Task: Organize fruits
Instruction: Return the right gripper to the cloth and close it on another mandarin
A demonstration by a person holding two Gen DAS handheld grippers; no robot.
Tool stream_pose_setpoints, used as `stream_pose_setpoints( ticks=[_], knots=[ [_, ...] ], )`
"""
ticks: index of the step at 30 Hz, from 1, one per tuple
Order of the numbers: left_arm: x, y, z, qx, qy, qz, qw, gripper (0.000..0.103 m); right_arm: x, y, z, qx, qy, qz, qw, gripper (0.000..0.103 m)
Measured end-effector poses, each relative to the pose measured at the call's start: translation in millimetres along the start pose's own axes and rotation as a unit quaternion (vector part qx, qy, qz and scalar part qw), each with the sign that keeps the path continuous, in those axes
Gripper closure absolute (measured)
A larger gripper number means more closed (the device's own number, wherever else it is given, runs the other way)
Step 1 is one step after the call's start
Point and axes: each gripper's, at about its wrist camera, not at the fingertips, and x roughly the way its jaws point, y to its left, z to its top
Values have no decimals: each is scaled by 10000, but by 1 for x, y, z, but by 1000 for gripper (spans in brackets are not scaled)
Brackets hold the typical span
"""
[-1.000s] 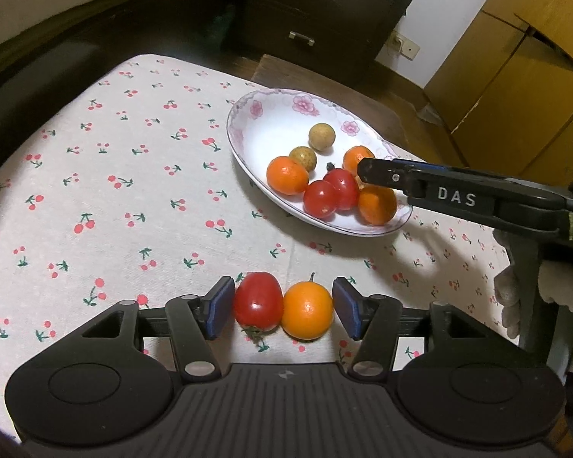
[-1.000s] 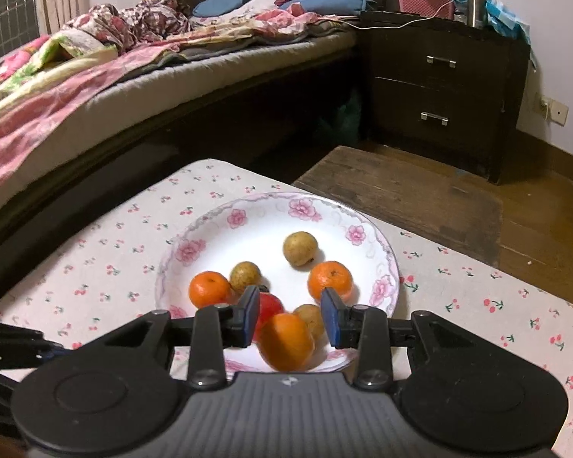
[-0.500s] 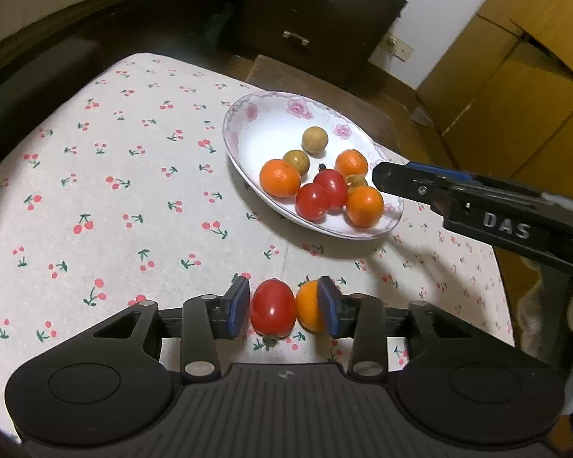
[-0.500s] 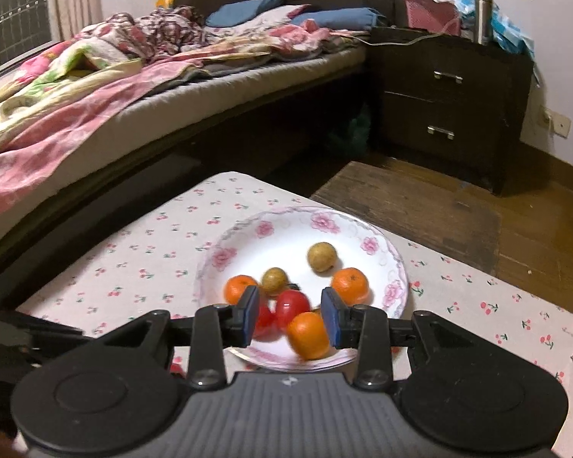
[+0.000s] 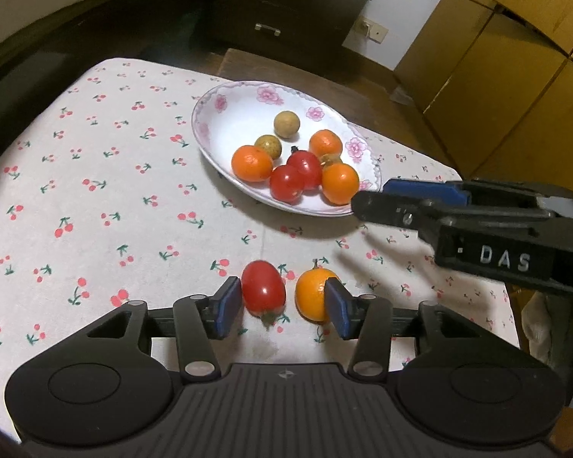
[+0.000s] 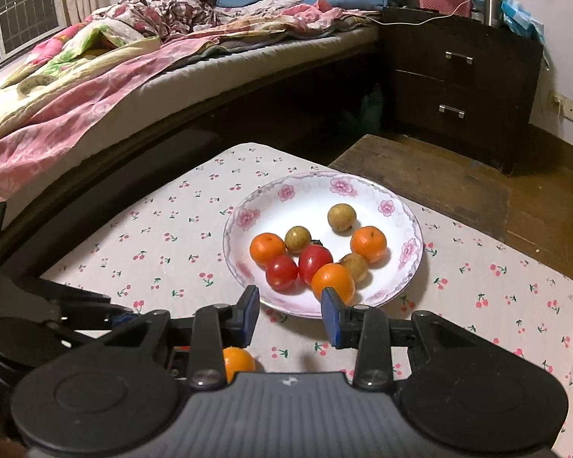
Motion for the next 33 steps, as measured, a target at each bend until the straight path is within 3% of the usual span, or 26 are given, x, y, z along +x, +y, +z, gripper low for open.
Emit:
stream_pose_setpoints(
  ticks=[9,19,30,33],
  knots=[
    [7,14,1,-461,181,-415,9979,45,-1,-3,-2,74,74,-5,9999,77],
    [2,17,4,-521,93,-281,9982,49,7,-1,-14,137,351,144,9992,77],
    [2,29,7,-741,129,-14,9972,46,19,12,-21,21,706,582,9958,77],
    [3,25,8,-644,186,81,9977,54,22,18,-20,-52,697,586,9958,77]
  ],
)
